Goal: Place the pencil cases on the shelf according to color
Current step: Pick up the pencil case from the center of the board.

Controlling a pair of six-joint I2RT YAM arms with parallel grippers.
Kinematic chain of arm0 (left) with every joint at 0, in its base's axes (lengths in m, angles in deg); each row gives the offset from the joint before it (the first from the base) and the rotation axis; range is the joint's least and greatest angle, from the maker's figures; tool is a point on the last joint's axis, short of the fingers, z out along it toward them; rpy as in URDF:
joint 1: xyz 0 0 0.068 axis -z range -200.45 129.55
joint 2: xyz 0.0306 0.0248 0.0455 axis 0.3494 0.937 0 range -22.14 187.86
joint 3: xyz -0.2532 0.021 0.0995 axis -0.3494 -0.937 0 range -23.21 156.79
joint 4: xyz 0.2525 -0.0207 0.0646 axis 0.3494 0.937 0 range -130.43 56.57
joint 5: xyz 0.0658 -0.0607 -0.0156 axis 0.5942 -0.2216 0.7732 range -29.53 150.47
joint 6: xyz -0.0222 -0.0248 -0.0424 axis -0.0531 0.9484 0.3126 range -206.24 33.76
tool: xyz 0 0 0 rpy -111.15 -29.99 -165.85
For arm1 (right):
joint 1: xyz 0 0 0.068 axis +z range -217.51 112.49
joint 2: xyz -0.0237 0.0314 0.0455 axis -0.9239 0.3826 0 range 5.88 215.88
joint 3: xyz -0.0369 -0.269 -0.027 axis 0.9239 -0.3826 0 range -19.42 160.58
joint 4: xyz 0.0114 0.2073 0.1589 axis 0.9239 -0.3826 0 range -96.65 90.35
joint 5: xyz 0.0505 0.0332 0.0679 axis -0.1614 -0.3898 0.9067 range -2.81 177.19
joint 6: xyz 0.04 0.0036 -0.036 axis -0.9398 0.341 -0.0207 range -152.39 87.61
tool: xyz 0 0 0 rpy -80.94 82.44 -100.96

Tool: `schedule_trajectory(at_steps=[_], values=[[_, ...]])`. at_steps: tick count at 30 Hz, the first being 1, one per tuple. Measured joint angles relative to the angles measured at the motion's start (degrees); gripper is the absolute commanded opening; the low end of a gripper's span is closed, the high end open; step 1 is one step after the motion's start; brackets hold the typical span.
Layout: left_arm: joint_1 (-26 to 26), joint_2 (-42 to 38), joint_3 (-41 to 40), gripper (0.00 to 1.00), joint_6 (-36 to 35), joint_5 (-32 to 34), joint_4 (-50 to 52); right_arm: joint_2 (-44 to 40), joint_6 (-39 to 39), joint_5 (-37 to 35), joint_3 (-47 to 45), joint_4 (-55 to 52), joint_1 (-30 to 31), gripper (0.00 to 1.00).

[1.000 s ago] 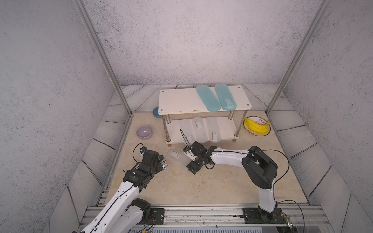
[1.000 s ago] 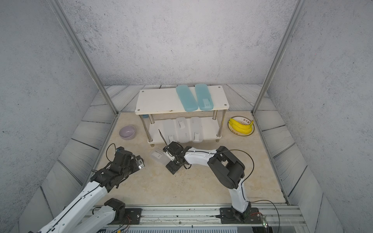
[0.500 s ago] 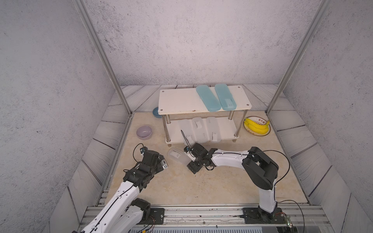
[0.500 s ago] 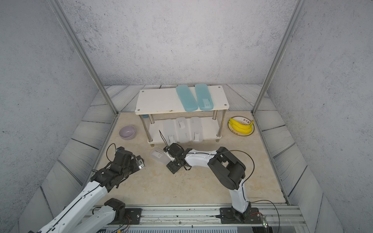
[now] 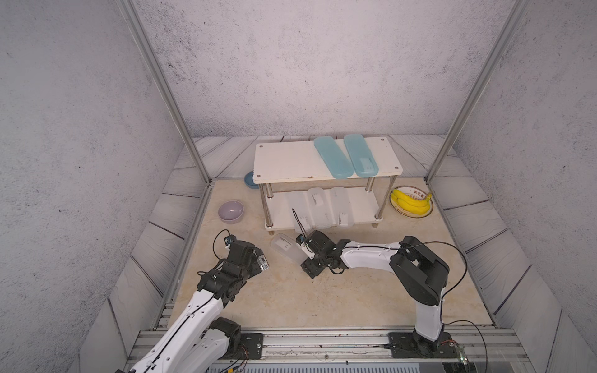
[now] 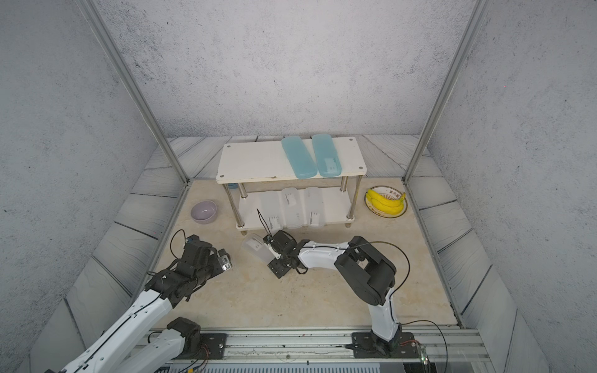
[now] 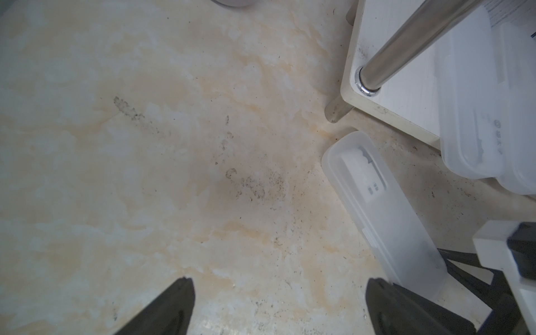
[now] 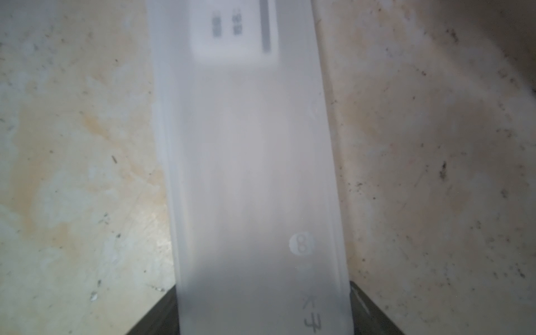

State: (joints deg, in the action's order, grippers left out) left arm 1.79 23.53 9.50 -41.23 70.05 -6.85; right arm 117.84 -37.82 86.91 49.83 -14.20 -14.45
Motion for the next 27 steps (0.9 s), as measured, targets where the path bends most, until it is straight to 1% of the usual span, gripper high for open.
schedule_trajectory(at_steps=[4, 6, 11, 14, 16, 19, 24, 27], values=[[0.0, 0.0, 0.0, 0.99, 0.0, 0.0, 0.0, -0.98, -0.81, -0.37, -1.81, 1.97, 0.09, 0.58], [0.0, 0.0, 0.0, 0.98, -0.02, 0.0, 0.0, -1.33, -1.05, -0.42, -2.38, 2.49, 0.13, 0.52], [0.0, -0.2, 0.0, 0.99, -0.02, 0.0, 0.0, -3.63, -2.1, -1.51, -5.01, 2.03, 0.81, 0.45], [0.0, -0.63, 0.0, 0.99, -0.02, 0.0, 0.0, -7.19, -3.37, -2.97, -8.15, 0.81, 1.6, 0.42], [0.0, -0.76, 0.0, 0.99, -0.02, 0.02, 0.0, -10.95, -4.57, -3.67, -10.82, 0.28, 1.95, 0.41], [0.0, -0.79, 0.0, 0.98, -0.02, 0.04, -0.02, -18.99, -7.23, -4.81, -15.56, -0.46, 2.38, 0.38], [-0.02, -0.59, 0.0, 0.99, -0.02, -0.17, -0.68, -36.81, -13.49, -9.62, -25.46, -1.01, 2.23, 0.37], [-0.02, -0.22, 0.0, 0.99, -0.02, -0.55, -1.38, -45.51, -16.57, -12.83, -29.33, -2.54, 1.09, 0.37]])
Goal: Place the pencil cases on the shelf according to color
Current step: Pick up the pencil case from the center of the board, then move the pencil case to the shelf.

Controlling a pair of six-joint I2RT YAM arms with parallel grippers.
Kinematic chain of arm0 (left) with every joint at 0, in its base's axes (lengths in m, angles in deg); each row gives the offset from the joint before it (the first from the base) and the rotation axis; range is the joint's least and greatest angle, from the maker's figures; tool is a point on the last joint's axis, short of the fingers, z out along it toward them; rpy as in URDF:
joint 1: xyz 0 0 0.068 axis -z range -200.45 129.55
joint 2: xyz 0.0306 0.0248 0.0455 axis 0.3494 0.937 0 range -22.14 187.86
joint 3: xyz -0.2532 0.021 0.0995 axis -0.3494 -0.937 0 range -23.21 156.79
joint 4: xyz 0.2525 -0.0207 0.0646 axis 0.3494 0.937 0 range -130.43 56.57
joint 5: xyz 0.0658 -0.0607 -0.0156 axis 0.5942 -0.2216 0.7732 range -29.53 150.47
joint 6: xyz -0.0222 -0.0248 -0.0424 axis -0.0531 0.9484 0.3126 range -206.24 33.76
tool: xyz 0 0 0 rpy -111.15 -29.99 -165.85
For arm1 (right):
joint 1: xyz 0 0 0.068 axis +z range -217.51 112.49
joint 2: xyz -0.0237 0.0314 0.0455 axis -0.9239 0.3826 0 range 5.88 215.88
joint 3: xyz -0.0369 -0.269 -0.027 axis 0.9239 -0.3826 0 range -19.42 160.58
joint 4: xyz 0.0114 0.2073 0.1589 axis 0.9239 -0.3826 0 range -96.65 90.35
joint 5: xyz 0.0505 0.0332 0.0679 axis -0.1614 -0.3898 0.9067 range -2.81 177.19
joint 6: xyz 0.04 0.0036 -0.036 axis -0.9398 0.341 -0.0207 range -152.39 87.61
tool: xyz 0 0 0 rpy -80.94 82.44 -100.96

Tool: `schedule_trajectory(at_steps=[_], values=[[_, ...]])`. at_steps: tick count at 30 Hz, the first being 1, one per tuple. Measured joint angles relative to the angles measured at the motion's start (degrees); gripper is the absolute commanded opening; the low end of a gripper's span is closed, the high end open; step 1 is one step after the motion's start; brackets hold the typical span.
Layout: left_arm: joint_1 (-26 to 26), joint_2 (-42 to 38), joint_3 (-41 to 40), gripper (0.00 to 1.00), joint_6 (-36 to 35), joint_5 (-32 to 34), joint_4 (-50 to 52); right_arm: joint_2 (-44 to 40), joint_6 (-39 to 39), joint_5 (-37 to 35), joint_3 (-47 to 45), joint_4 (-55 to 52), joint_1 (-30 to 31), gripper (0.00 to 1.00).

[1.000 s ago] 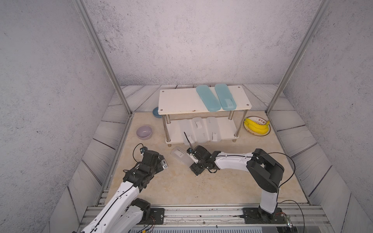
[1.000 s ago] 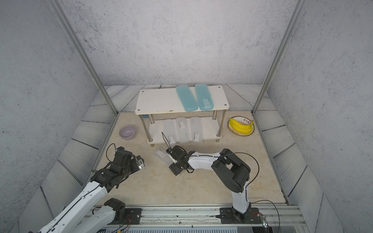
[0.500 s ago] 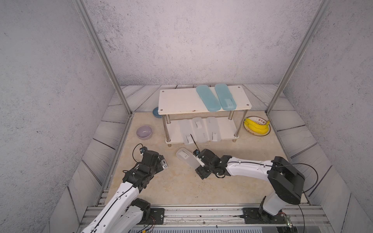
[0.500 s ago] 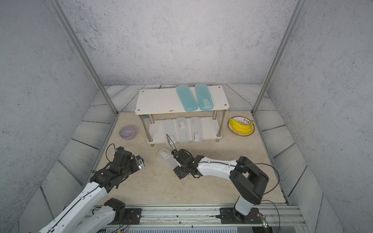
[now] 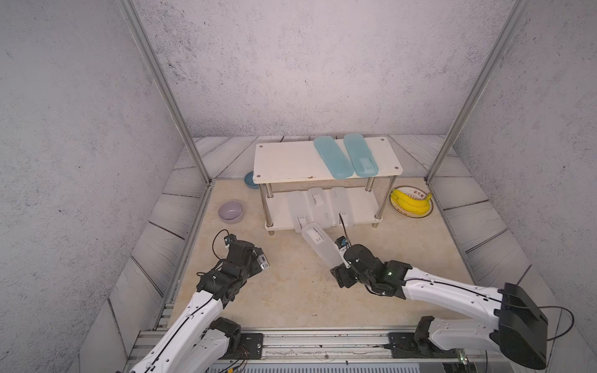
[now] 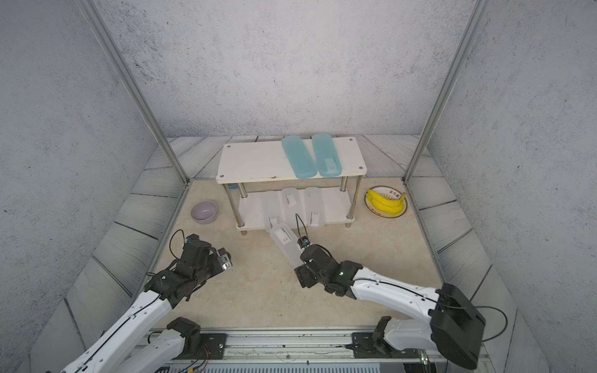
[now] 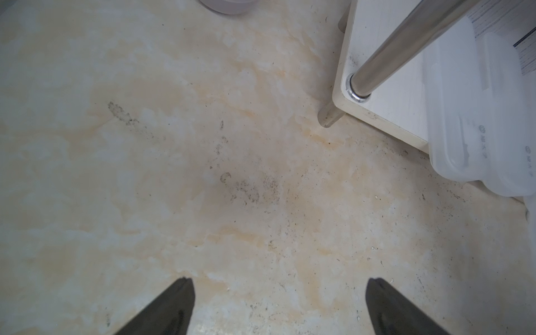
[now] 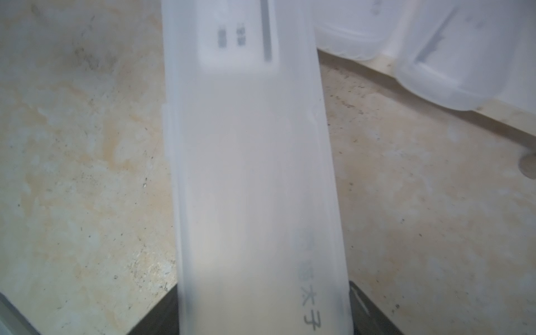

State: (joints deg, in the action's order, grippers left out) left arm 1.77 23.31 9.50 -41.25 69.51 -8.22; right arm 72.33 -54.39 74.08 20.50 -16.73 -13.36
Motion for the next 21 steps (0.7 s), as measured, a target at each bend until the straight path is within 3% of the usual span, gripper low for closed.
schedule_trajectory(at_steps=[7, 21], values=[[-0.09, 1.64, 0.0, 0.99, 0.02, -1.29, -1.92, -4.13, -2.56, -1.42, 1.25, -5.07, -8.24, 0.34], [-0.09, 1.97, 0.0, 0.99, 0.09, -2.05, -3.78, 10.45, -2.12, 2.14, 10.01, -4.42, -28.13, 0.3]])
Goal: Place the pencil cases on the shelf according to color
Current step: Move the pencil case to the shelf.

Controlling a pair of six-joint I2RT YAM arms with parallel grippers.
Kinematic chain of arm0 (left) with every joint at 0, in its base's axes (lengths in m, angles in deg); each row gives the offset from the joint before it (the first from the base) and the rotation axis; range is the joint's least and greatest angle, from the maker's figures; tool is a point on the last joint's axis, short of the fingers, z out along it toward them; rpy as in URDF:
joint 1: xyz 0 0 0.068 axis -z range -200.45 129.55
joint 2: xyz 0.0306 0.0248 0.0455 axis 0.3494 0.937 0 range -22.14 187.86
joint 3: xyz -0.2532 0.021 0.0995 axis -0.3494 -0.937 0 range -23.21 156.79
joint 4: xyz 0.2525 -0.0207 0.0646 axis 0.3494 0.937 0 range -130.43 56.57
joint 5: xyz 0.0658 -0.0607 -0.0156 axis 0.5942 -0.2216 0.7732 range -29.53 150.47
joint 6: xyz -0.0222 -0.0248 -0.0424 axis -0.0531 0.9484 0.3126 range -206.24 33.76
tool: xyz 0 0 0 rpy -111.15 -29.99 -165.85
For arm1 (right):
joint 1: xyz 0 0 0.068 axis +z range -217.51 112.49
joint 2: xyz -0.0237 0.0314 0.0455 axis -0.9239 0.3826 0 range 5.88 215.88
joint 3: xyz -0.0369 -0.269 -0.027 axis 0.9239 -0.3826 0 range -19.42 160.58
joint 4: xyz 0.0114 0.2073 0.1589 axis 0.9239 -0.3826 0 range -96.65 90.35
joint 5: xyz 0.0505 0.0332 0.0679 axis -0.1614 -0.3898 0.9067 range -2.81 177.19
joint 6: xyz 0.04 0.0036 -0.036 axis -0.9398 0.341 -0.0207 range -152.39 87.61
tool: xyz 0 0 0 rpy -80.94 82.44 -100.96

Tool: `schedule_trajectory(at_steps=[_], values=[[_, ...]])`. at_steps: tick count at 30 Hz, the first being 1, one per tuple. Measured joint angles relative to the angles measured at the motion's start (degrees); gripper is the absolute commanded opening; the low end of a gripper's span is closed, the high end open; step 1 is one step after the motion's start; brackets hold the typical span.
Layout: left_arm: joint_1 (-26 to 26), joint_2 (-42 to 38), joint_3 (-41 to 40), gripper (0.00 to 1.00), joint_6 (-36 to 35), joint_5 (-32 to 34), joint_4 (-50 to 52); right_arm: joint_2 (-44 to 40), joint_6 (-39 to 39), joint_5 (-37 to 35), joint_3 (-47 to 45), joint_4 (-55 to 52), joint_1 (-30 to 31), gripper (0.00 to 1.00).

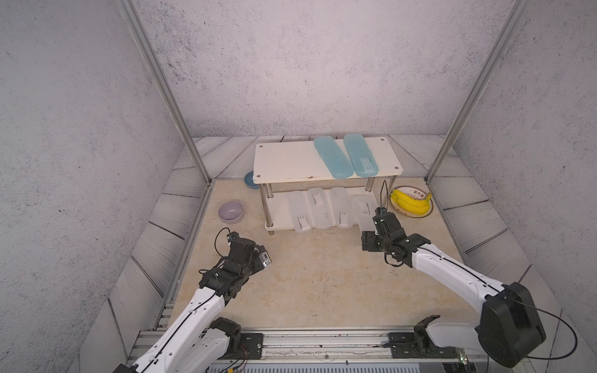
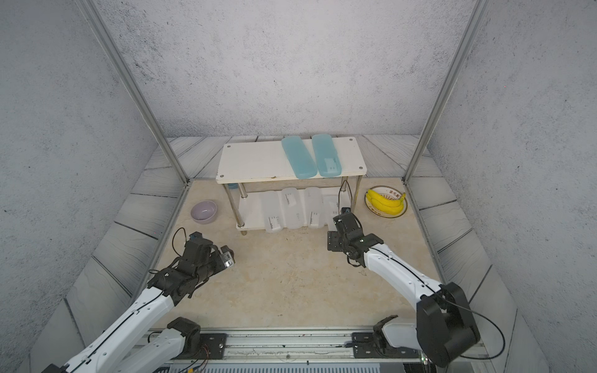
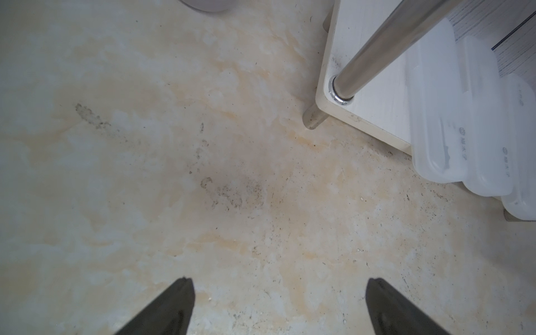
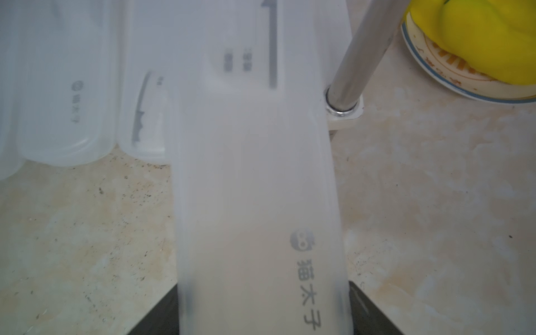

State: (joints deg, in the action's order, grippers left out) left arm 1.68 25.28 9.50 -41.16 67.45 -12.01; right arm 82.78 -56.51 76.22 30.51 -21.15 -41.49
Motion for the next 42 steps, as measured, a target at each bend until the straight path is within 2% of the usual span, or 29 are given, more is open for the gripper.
schedule_trajectory(at_steps=[3, 8, 18, 32, 42], values=[[-0.02, 0.66, 0.0, 0.98, -0.07, -0.22, -1.11, 4.48, 0.48, 0.37, 2.56, 0.37, -1.57, 0.27], [-1.09, 2.8, 0.0, 0.98, -0.28, -0.5, -2.34, 9.92, -0.09, 0.85, 6.8, 2.45, -3.37, 0.27], [-2.8, 4.17, 0.0, 0.99, -1.73, -1.75, -4.72, 20.92, -0.96, 1.51, 13.57, 5.11, -3.98, 0.24], [-3.72, 3.74, 0.0, 0.99, -2.67, -2.73, -4.7, 21.57, 1.42, 7.63, 13.77, 7.78, -3.98, 0.24], [-3.76, 3.39, 0.0, 0.99, -2.64, -3.04, -4.74, 22.69, 1.6, 7.98, 15.47, 6.84, -2.19, 0.23]])
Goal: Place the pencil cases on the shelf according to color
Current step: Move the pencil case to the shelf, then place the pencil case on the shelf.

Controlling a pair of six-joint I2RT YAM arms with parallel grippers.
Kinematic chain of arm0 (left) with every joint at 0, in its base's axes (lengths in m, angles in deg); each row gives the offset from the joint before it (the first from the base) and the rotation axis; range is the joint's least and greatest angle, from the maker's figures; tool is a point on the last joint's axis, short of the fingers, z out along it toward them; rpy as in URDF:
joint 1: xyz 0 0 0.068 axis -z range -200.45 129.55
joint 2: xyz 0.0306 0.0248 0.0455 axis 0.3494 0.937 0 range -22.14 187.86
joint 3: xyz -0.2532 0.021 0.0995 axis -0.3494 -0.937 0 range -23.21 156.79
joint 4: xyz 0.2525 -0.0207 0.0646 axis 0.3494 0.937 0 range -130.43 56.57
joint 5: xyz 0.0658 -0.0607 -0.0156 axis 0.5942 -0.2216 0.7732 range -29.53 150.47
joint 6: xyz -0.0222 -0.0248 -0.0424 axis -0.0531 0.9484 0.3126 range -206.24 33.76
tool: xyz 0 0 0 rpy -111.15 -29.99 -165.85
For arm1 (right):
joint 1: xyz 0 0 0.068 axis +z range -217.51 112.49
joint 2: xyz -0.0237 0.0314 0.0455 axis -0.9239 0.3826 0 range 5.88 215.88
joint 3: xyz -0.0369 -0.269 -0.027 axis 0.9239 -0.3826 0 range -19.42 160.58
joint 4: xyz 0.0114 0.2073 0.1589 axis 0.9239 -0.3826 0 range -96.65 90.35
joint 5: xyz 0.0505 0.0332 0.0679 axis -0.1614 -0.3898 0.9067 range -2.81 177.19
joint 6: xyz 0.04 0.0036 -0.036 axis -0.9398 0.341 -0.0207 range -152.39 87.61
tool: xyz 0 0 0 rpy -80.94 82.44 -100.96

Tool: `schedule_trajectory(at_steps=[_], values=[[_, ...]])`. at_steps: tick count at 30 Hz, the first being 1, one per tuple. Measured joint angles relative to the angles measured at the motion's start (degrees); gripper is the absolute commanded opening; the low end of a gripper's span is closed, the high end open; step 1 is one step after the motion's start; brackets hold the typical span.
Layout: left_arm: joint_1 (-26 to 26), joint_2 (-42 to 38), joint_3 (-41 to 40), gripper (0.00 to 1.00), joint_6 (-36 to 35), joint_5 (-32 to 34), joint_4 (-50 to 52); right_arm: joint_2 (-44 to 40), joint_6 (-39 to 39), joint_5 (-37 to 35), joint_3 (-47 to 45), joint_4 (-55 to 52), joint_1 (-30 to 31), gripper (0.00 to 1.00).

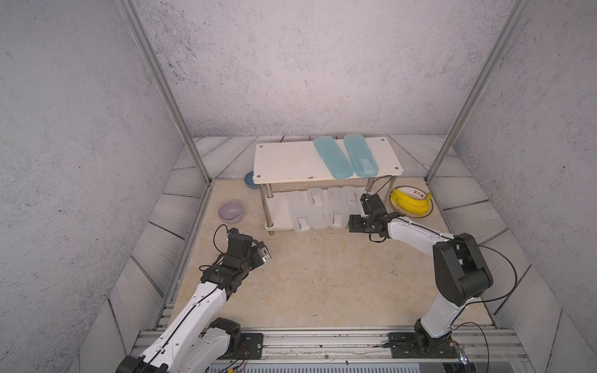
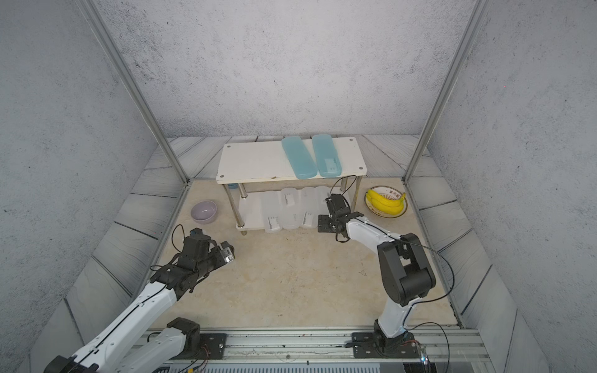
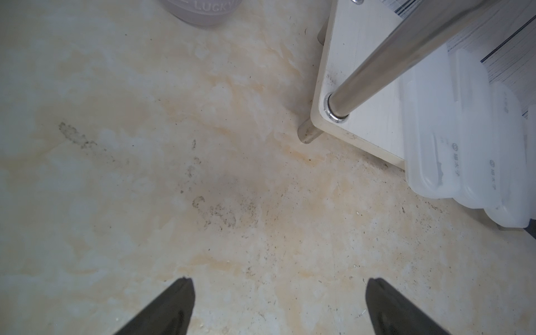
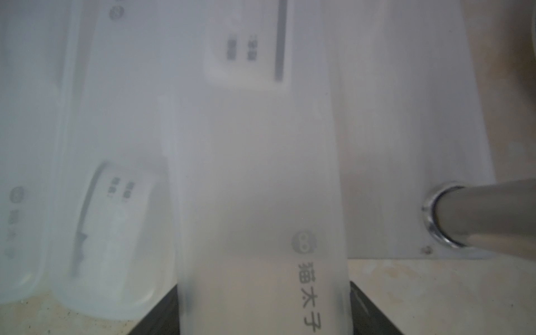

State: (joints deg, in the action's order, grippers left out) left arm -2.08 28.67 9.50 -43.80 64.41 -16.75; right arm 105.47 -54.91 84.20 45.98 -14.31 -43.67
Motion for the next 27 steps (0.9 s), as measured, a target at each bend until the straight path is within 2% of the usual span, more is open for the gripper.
schedule_trajectory(at_steps=[13, 21, 24, 26, 27], values=[[0.0, 0.0, 0.0, 0.98, -0.46, -0.68, 0.02, -2.27, -2.84, -7.98, 0.74, -5.25, 0.46, 0.23], [0.0, -0.63, -0.24, 0.98, -0.63, -0.79, 0.02, 0.17, -2.78, -8.22, 3.93, -6.38, 0.24, 0.24], [0.0, -0.96, -0.26, 0.98, -0.66, -0.79, 0.02, 1.86, -2.78, -7.91, 4.46, -6.23, 0.24, 0.35], [0.0, -1.01, -0.26, 0.99, -0.63, -0.79, 0.02, 2.62, -2.71, -7.8, 4.79, -6.32, 0.24, 0.58], [0.0, -1.01, -0.26, 0.98, -0.63, -0.81, 0.02, 2.82, -2.62, -7.65, 5.14, -6.43, 0.24, 0.64]])
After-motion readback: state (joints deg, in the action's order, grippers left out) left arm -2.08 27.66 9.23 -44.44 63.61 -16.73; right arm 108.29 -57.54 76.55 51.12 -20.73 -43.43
